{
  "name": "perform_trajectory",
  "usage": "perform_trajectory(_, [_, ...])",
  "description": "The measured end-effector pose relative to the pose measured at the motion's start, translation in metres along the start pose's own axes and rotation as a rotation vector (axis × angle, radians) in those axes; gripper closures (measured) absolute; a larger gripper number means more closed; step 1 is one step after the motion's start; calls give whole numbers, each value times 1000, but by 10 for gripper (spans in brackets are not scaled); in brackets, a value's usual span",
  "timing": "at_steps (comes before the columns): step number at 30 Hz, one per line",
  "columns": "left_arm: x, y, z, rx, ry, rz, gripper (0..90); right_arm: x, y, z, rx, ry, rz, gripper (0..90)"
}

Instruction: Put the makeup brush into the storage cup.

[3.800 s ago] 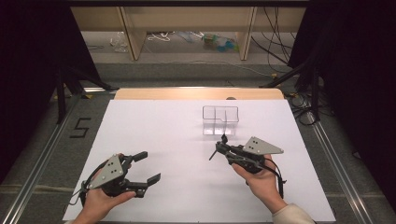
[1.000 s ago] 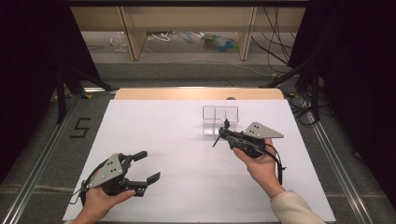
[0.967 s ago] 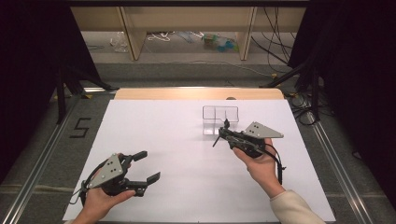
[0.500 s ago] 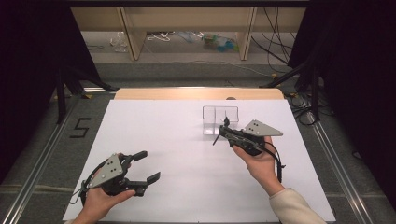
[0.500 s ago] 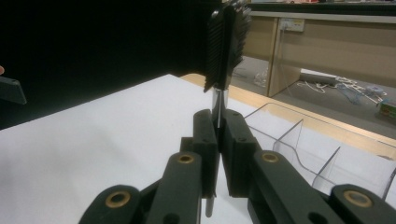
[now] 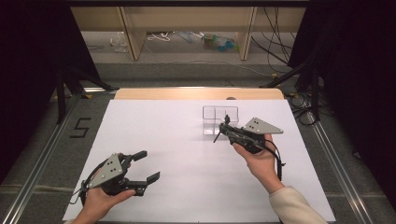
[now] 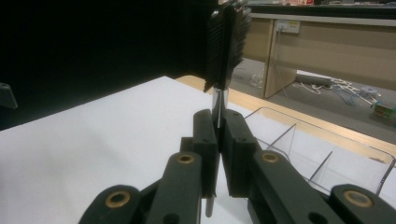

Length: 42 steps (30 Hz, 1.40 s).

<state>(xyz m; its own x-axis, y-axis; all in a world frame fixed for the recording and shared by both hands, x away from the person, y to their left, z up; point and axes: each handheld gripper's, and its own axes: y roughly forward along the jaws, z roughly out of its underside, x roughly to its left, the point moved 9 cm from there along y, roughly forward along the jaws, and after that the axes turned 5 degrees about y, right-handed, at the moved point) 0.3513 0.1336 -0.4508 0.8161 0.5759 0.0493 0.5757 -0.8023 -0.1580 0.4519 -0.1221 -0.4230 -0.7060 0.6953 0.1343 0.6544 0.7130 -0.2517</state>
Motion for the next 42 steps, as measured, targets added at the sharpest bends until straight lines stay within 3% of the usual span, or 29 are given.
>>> perform_trajectory(1, [0,0,0,-1,2,0,170,-2,1,-2,-17,-21,6,854])
perform_trajectory(10, [1,-1,1,12,3,-5,171,-1,4,-3,-16,-6,-1,854])
perform_trajectory(17, [1,-1,1,9,3,-5,171,-3,7,-5,-21,-28,6,854])
perform_trajectory(42, [1,-1,1,10,4,-6,172,-7,12,-11,-18,-24,21,854])
